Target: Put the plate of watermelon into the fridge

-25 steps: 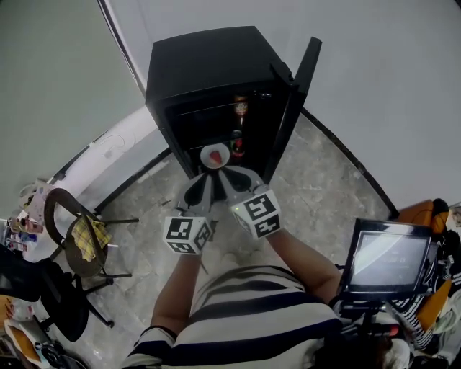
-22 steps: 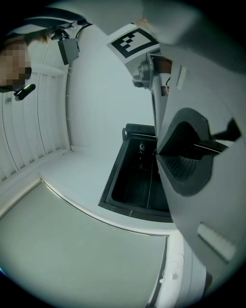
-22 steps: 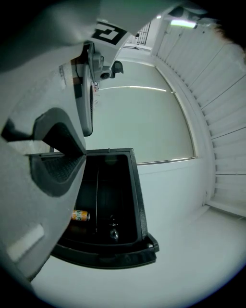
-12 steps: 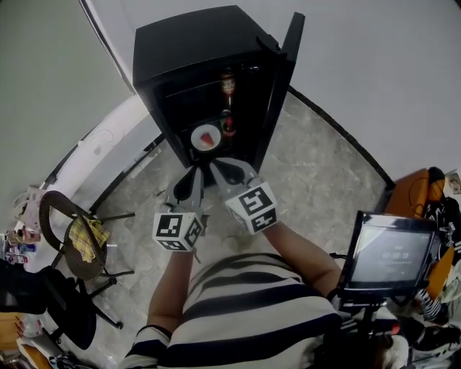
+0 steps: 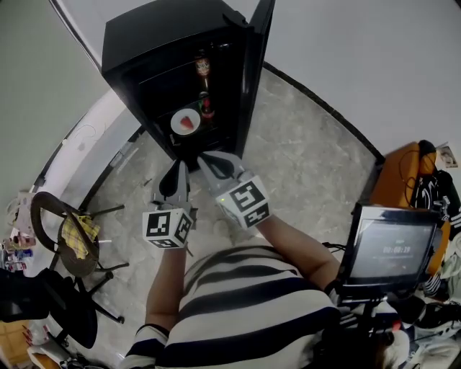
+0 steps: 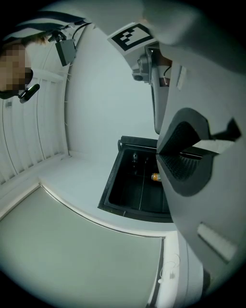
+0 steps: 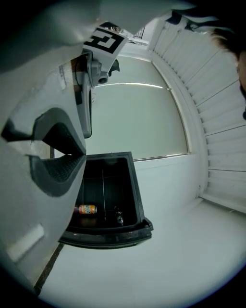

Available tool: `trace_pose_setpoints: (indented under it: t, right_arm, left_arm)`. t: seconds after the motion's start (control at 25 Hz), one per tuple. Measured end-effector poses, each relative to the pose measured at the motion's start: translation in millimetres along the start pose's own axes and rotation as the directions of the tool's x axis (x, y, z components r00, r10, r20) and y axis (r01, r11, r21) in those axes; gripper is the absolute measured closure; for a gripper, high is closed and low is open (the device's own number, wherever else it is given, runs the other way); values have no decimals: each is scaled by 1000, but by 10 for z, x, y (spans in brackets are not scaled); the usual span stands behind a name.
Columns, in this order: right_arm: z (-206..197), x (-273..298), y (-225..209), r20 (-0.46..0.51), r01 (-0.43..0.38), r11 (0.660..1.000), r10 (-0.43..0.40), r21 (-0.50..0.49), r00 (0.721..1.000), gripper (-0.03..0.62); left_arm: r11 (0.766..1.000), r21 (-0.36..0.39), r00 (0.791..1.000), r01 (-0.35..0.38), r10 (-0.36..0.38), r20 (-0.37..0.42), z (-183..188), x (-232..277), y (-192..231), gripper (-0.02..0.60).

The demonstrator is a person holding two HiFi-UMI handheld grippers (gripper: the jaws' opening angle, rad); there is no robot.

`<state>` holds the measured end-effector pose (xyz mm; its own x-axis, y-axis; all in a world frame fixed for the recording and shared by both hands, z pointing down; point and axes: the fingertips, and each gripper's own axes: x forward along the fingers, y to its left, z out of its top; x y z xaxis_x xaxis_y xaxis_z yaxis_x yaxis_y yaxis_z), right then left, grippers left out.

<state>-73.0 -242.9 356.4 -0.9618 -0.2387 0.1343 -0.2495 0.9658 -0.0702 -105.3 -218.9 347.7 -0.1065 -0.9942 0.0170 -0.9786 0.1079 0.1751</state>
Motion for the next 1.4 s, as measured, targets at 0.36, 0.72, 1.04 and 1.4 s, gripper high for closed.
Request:
trace_pose_setpoints:
  t: [0.36, 0.72, 1.04, 1.4]
  right_arm:
    - [-229, -700, -59, -59, 12, 1000, -11, 22, 998, 599]
    - [-242, -916, -15, -45, -22, 999, 21, -31, 999, 599]
    - [-205, -959, 32, -27, -42, 997, 41, -57, 999, 599]
    - [-199, -1003, 43, -28, -46, 997, 45, -56, 999, 599]
  left_arm:
    - [999, -32, 999, -1, 0, -38, -233, -225, -678, 581]
    - [998, -40, 999, -48, 48, -8, -248, -389, -856, 581]
    - [997, -43, 998, -61, 60, -19, -293, -437, -888, 581]
    - [998, -48, 999, -48, 48, -16, -306, -463, -953, 581]
